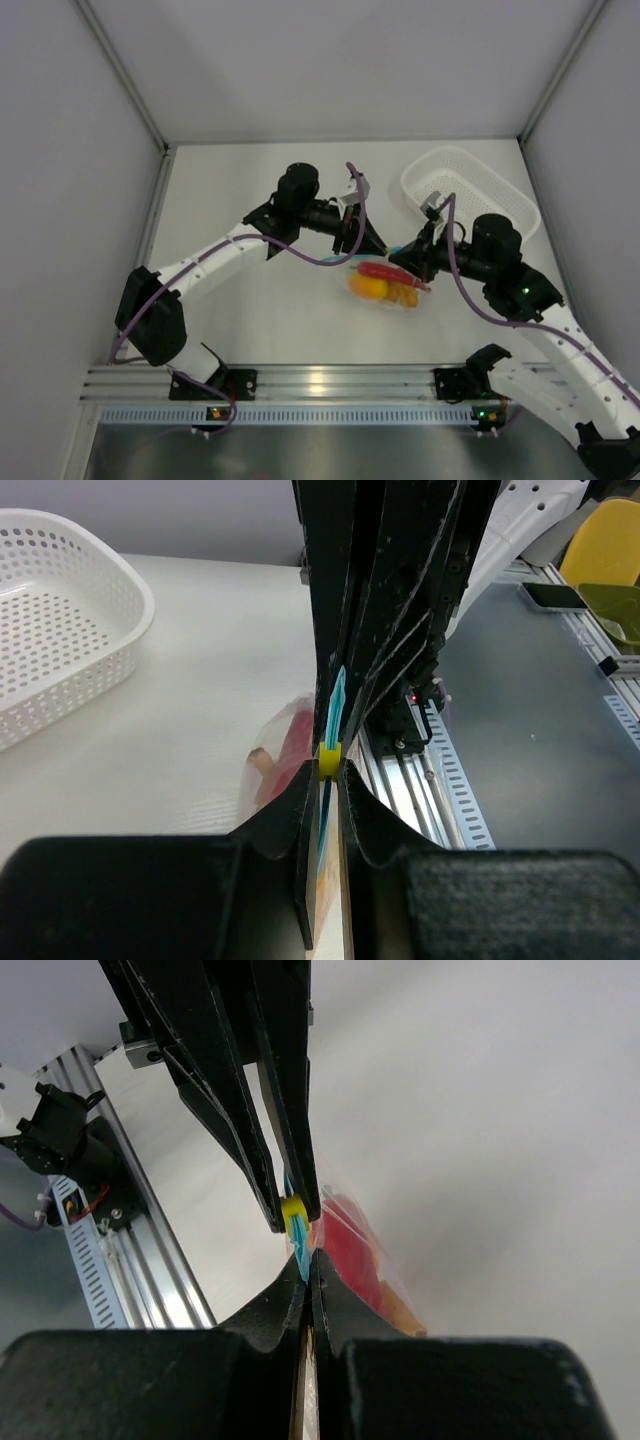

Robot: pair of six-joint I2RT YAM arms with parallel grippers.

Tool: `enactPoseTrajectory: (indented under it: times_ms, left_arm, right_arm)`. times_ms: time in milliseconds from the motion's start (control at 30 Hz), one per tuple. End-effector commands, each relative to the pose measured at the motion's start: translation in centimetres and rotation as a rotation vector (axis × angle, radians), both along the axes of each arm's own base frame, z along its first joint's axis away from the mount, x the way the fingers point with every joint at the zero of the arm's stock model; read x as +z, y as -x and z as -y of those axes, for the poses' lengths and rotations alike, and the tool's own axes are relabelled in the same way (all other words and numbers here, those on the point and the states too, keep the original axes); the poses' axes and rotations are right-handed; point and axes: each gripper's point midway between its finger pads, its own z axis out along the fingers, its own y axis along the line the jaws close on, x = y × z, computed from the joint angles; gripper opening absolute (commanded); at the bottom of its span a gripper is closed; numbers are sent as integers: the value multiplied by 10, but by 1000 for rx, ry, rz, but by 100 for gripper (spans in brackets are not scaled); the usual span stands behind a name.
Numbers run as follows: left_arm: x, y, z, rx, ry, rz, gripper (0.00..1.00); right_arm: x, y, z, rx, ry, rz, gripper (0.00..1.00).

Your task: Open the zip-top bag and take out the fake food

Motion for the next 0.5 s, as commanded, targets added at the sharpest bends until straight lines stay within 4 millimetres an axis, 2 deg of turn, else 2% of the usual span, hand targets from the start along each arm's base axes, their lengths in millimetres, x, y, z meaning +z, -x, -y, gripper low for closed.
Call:
enactPoseTrajectory:
  times_ms: [0, 267, 467]
  left_arm:
    - [9, 1, -14, -13, 44, 71, 0]
    - [-2, -4, -29, 4, 16, 72, 0]
    - [-22, -18, -54, 75, -51, 48, 0]
  right_arm:
    - [36, -1, 3, -35, -72, 121, 0]
    - [55, 6, 11, -57, -102, 165, 0]
    - [60, 6, 24, -115, -76, 196, 0]
